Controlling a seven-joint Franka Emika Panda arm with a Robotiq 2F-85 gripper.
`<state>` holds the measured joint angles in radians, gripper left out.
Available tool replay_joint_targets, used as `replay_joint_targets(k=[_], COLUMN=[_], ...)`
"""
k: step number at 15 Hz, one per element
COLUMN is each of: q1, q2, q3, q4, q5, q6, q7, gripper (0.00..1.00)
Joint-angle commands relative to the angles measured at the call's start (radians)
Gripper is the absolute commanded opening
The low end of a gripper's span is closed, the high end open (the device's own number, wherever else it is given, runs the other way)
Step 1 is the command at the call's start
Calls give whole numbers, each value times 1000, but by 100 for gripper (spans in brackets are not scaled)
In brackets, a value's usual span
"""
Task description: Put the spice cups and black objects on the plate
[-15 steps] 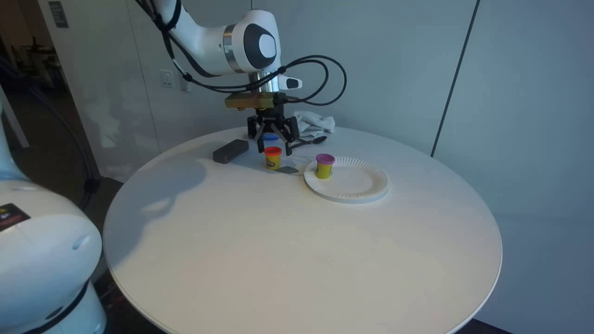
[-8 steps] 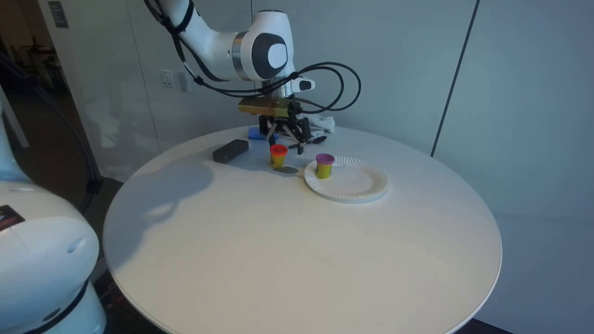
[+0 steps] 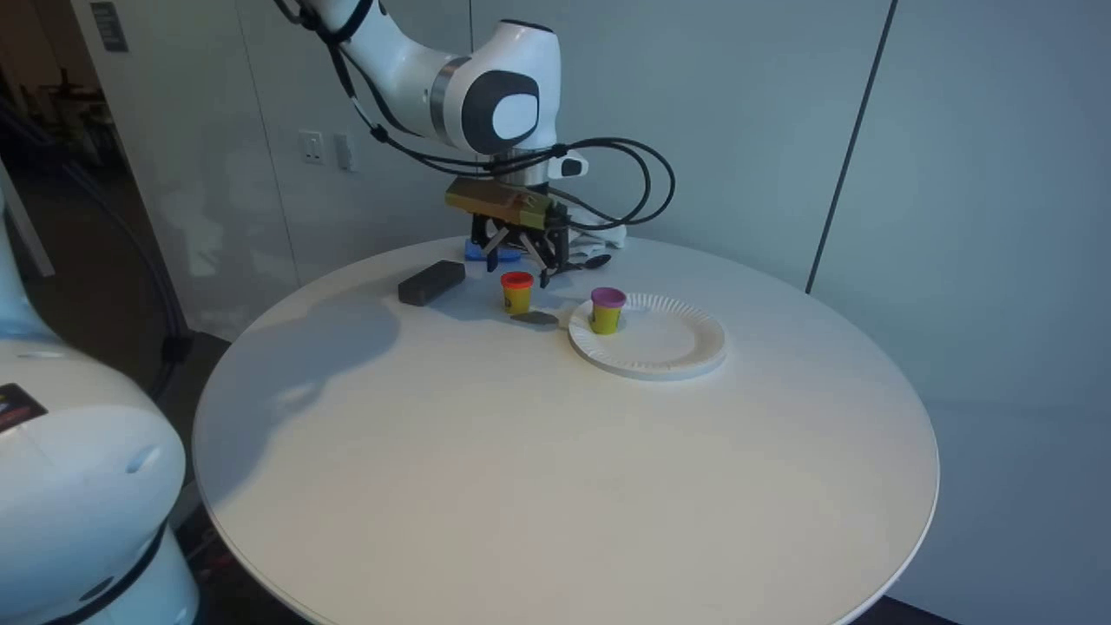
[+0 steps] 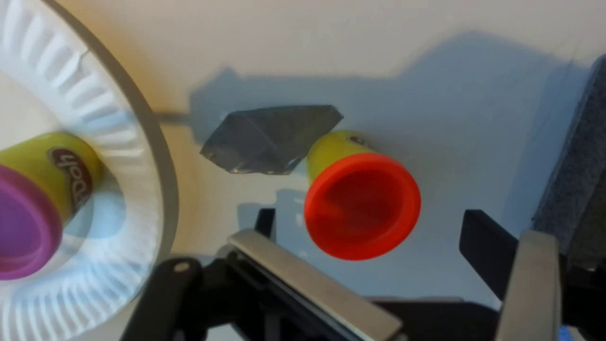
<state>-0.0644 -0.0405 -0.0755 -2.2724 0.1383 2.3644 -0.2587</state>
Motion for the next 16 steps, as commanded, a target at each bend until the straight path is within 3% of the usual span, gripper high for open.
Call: replay_joint_targets(k=[1,2,3,4,10,11,12,16], q1=[0,0,0,1,1,1,0,-2], q2=[-24,-23,-22,-22,-21,-21,-21,-18], q3=[-3,-3,-2,-2,1,2,2,0], q4=[1,3,4,5,2,1,0,3], q5=[7,10,3,5,-26,-41,-60,-92], q6=[-76,-91,-105,-114,-115,-113,-108,-114], q7=[-17,-25,-21,-27,-25,-17,-7,-6], gripper=[100,100,75,73,32,65,76,100])
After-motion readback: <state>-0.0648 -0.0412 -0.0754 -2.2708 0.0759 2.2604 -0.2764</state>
